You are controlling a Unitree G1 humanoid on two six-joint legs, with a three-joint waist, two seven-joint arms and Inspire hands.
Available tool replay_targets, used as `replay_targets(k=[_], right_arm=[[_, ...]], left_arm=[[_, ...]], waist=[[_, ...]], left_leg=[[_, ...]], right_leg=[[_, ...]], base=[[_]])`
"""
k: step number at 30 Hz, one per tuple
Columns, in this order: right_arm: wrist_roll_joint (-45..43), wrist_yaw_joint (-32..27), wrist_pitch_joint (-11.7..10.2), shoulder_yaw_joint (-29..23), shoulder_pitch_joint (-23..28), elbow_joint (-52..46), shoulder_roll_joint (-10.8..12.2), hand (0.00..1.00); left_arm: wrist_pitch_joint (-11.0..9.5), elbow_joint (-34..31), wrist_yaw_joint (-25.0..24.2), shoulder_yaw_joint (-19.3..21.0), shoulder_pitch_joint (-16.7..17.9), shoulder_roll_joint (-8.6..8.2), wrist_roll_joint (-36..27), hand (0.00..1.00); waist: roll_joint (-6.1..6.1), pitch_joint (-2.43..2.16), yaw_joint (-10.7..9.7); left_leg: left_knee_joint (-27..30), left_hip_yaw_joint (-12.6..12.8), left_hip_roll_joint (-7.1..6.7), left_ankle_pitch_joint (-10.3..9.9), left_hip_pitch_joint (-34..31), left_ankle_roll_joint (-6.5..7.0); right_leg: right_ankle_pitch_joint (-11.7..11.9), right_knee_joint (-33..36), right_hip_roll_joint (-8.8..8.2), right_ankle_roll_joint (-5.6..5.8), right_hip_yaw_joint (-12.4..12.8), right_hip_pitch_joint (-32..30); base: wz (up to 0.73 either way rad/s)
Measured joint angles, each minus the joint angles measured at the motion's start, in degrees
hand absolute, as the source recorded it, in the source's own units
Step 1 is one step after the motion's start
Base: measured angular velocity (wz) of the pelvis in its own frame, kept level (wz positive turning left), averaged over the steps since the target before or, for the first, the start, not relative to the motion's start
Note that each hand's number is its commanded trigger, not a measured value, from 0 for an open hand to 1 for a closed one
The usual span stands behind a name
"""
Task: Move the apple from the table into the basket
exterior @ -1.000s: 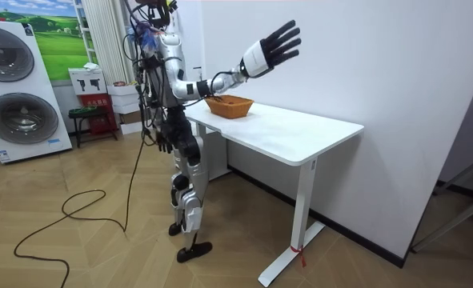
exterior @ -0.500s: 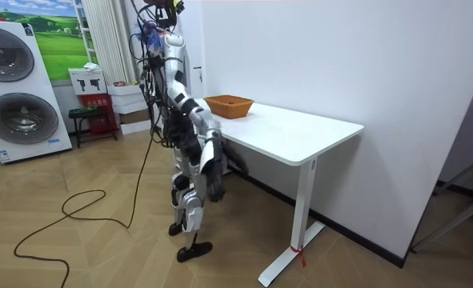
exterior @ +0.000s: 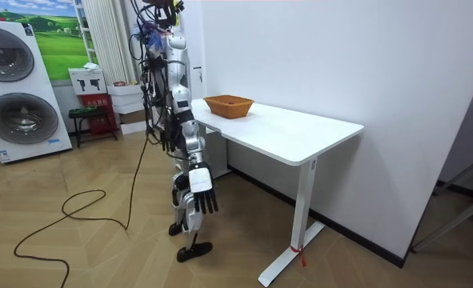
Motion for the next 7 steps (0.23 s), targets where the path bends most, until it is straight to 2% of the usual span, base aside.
replay_targets(k=[3, 7], right_arm=[[-7.6, 5.4, 0.3, 4.7, -2.7, 0.0, 0.7, 0.00], [-10.4, 9.6, 0.3, 10.5, -4.0, -0.8, 1.0, 0.00]], left_arm=[[0.4, 2.1, -0.2, -2.8, -0.9, -0.18, -0.1, 0.00], [1.5, 3.7, -0.5, -5.4, -2.9, -0.33, -0.1, 0.00]], waist=[[0.72, 0.08, 0.3], [1.05, 0.21, 1.8]], left_leg=[[0.2, -0.5, -0.02, -0.2, 0.3, -0.07], [0.2, -1.3, -0.02, -0.2, 0.6, -0.09]], right_leg=[[0.0, -0.1, -0.02, -0.03, -0.6, 0.6], [-0.1, -0.4, -0.10, -0.10, -1.4, 1.2]], base=[[0.09], [0.08]])
